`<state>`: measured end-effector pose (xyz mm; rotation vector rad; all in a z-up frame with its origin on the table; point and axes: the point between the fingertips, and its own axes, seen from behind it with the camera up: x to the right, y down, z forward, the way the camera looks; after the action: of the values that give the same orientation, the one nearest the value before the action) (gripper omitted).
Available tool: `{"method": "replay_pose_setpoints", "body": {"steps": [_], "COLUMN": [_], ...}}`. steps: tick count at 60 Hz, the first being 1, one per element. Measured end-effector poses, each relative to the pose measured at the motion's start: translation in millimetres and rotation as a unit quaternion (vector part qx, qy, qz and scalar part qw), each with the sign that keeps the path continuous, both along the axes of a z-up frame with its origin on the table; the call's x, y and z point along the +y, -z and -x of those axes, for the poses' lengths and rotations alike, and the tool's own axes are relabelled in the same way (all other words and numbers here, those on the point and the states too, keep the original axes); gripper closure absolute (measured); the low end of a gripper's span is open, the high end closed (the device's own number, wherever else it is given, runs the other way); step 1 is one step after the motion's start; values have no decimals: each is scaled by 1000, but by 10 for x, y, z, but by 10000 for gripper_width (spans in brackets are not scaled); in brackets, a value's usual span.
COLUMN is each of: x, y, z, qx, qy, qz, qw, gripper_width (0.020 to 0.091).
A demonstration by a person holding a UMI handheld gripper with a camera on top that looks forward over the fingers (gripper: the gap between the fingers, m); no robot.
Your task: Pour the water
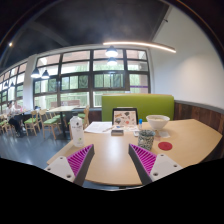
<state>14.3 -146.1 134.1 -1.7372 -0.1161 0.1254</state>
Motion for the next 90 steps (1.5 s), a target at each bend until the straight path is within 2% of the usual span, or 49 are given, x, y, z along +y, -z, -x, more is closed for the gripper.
{"method": "replay_pose_setpoints", "body": {"steps": [9,21,30,41,50,55,64,74,78,81,90], "x": [7,100,277,705,1218,1526,1996,2440,2551,2628,2684], "y": [-8,-12,57,177,274,297,334,347,317,337,353], "z": [-40,121,533,1340,1923,2166,2271,2343,2421,2410,2428], "qx": [-2,2,4,5,8,-1,-32,-24,-21,-29,-21], "qy": [4,-14,-44,-78,-82,-77,-26,-3,-4,7,5], "qz": [2,1,-8,-23,-21,-25,-33,-43,-50,-51,-60], "qw": [1000,1000,999,997,996,997,999,999,999,998,998], "gripper_width": [306,305,304,301,295,296,294,294,320,546,564]}}
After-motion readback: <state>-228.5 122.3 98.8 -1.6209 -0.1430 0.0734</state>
